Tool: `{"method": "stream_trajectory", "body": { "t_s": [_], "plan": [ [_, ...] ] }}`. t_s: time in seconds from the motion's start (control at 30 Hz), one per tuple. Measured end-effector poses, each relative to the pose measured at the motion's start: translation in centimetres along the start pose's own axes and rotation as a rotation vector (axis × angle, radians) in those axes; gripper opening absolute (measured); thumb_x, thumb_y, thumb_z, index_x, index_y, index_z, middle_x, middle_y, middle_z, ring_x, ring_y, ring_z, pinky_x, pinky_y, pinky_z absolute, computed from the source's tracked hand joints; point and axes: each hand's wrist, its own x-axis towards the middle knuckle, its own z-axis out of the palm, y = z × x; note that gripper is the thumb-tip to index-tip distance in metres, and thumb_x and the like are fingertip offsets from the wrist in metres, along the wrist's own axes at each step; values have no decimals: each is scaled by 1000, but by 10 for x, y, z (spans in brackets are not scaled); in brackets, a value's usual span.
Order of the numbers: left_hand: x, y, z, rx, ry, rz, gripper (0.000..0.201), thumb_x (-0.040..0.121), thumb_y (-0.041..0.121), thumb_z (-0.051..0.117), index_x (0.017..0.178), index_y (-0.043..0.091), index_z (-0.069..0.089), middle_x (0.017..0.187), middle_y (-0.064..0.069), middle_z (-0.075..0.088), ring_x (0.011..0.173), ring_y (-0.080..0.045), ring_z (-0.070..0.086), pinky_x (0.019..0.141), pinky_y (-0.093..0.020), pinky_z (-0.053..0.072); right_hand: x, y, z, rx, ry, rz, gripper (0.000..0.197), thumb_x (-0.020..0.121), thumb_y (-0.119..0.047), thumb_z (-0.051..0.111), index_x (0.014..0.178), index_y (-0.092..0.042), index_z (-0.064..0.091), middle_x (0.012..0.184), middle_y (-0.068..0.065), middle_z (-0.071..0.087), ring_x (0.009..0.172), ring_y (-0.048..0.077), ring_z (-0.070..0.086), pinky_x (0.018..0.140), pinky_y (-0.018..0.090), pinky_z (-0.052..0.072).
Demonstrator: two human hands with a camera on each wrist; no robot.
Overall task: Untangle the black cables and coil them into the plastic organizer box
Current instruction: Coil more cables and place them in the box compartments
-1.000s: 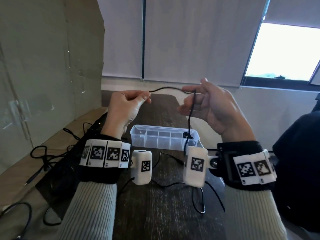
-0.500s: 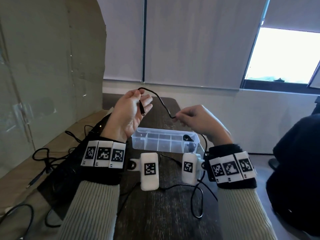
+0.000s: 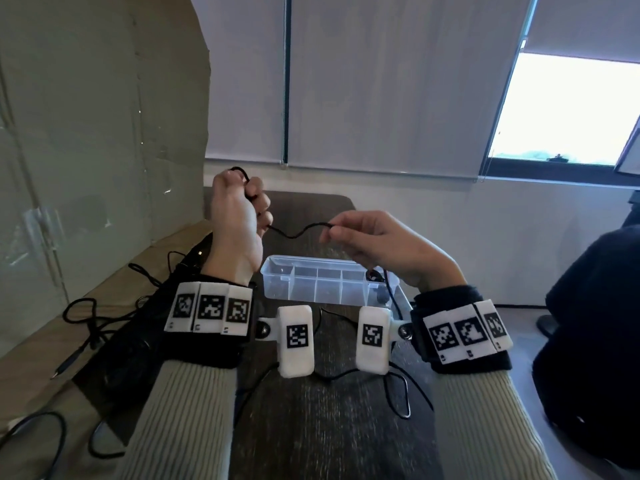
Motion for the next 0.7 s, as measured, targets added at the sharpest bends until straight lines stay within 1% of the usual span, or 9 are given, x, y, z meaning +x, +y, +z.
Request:
{"method": "stream_trajectory", "body": {
  "t_s": [0.13,0.27,0.33,0.37,0.4,0.47,0.53,0.6,0.7],
  "plan": [
    [-8,-11,2,465,-175,190,23,106,22,27,94,22,46,70,6,45,50,-1,36,47,-13,31,-4,-12,-3,-63,113,-115,18,97,-7,52,103,-7,69,54,-23,59,45,-4,45,48,6,35],
    [-14,-21,3,948,-425,243,33,104,25,32,93,18,63,80,3,60,68,-4,50,67,-26,41,1,-15,2,-102,218,-218,21,94,-4,57,105,-14,71,81,-17,72,77,-8,63,76,8,43],
    [-19,-21,7,930,-516,149,38,104,25,31,84,16,62,73,-2,58,59,-5,46,61,-27,38,2,-13,1,-129,264,-227,22,94,-6,58,99,-20,74,85,-9,75,83,3,67,81,19,49],
    [-21,-20,9,880,-547,104,41,105,26,30,82,16,63,68,0,55,53,-3,43,56,-24,34,3,-11,0,-148,294,-225,21,94,-7,58,96,-19,75,85,-2,75,84,15,69,83,30,53],
    [-22,-18,11,850,-569,75,46,105,30,29,81,14,65,64,3,55,49,-1,42,55,-22,33,4,-9,-1,-164,321,-225,20,94,-9,58,94,-16,76,86,7,75,85,29,68,84,43,54],
    [-25,-16,13,855,-623,24,54,104,38,27,81,10,67,60,7,55,46,2,44,51,-16,34,6,-6,-2,-150,367,-227,17,93,-9,60,91,-11,76,85,16,74,86,43,65,83,52,53],
    [-28,-15,13,851,-710,-37,49,103,37,31,82,8,65,55,11,48,44,2,41,45,-10,32,8,-4,-1,-111,435,-222,10,89,-8,66,87,-11,76,77,7,74,78,28,70,78,42,56],
    [-29,-15,12,789,-796,-110,39,103,29,34,84,10,62,56,11,40,47,0,36,46,-9,31,9,-1,-3,-45,509,-190,5,83,-10,73,83,-14,71,64,-10,67,63,3,63,68,19,51],
    [-25,-18,9,602,-784,-128,33,104,21,33,82,11,56,60,6,34,53,-5,33,54,-14,31,8,2,-8,61,585,-144,11,83,-13,74,87,-12,64,61,-12,59,49,-5,52,52,9,40]
  ]
}}
